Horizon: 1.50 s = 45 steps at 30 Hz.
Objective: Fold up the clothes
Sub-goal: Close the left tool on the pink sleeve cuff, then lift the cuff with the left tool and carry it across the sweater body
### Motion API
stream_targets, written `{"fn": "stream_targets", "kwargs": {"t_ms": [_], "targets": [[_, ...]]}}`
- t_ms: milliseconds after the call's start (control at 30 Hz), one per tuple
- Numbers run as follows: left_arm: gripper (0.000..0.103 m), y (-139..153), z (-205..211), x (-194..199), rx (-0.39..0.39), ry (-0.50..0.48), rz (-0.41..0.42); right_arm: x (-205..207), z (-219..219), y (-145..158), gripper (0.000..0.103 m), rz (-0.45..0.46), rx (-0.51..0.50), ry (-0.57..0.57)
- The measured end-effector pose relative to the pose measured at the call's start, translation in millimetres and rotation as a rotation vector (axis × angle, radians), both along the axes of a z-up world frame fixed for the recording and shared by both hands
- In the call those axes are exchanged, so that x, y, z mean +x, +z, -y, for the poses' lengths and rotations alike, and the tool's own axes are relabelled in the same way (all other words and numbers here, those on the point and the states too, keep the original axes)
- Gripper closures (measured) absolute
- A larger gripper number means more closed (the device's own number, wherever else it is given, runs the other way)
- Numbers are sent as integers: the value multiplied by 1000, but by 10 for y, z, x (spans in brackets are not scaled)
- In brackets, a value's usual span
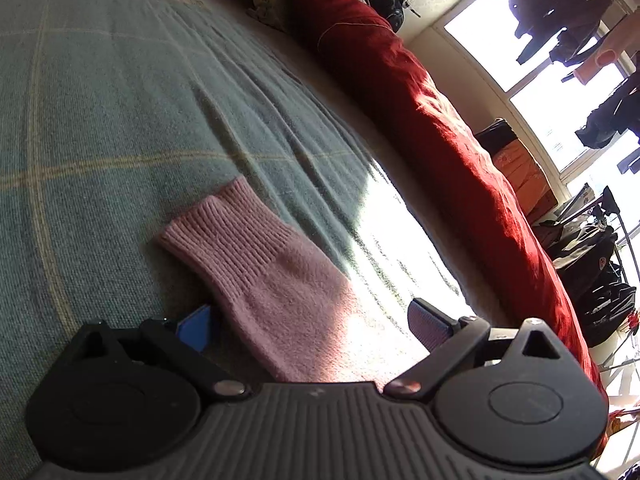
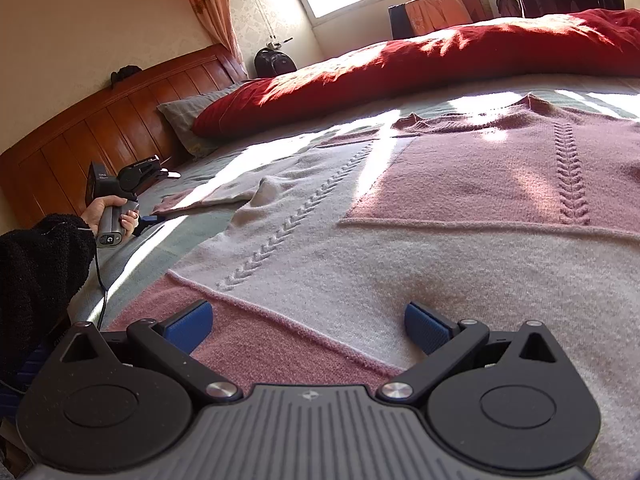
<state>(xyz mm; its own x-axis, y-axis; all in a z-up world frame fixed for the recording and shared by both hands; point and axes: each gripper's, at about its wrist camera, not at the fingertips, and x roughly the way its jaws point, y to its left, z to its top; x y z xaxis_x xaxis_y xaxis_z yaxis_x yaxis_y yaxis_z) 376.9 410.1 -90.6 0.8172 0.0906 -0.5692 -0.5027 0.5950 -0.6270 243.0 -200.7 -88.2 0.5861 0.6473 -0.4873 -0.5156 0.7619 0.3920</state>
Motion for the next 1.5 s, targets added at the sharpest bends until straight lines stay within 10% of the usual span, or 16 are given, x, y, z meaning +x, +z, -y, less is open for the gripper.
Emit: {"fn": "stream_targets", "kwargs": {"t_ms": [200, 367, 700, 933, 1500], "targets": [[9, -24, -56, 3, 5, 30, 60, -7, -4, -4, 0, 5, -3, 1], [43, -40, -111, -125, 0, 26, 35, -6, -3, -10, 0, 5, 1, 0], [50, -56, -140, 63, 68, 78, 17, -4, -15, -21, 0, 14, -3, -1], [89, -43, -104, -7, 109, 71, -43, -9, -19, -18, 0, 15, -5, -2], [98, 536, 330, 157, 326, -60, -181, -22, -26, 4, 0, 13, -23, 1]]}}
